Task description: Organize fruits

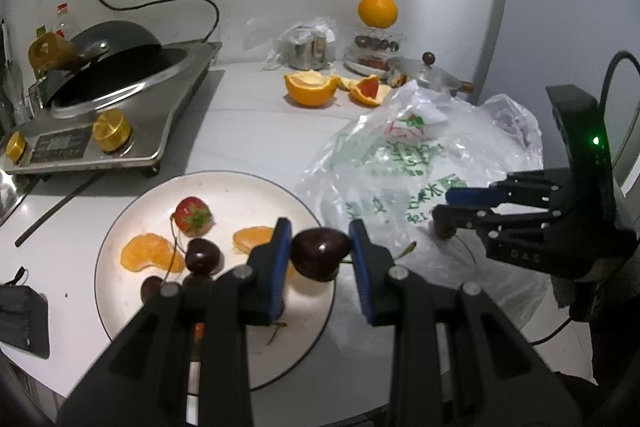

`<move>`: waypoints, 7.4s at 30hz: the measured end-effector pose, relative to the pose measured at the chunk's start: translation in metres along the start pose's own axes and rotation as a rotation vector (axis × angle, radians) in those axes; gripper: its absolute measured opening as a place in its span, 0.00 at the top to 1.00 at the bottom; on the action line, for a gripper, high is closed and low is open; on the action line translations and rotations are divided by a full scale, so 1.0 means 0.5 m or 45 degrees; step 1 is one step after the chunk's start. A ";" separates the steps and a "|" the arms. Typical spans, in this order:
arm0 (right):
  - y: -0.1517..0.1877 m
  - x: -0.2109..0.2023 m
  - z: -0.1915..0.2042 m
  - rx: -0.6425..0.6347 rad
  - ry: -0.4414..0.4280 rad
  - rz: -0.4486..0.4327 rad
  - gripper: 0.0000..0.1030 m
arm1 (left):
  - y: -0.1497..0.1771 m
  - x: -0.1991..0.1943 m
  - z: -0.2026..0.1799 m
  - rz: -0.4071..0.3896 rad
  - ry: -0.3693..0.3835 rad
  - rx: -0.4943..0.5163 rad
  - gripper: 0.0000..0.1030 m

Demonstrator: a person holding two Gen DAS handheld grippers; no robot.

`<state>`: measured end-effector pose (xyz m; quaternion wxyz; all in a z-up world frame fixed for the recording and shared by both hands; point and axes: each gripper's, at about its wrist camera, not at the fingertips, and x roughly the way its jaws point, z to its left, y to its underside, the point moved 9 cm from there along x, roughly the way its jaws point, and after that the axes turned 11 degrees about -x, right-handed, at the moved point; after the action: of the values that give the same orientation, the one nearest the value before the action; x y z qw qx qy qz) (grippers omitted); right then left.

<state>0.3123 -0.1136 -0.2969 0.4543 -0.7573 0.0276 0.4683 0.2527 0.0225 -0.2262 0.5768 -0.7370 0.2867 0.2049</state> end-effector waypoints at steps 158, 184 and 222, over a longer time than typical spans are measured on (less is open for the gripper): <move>-0.033 -0.169 0.109 -0.069 0.071 -0.183 0.66 | 0.056 -0.141 -0.022 -0.122 -0.101 0.032 0.28; 0.007 -0.440 0.047 0.016 0.293 -0.440 0.53 | 0.009 -0.329 -0.188 -0.375 -0.049 0.164 0.05; -0.161 -0.722 0.052 -0.043 0.437 -0.854 0.39 | -0.190 -0.630 -0.216 -0.787 -0.063 0.141 0.05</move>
<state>0.1302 -0.1862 0.0176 0.5585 -0.7992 -0.1542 0.1600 0.0753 -0.0071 0.0701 0.6579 -0.7514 0.0457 0.0216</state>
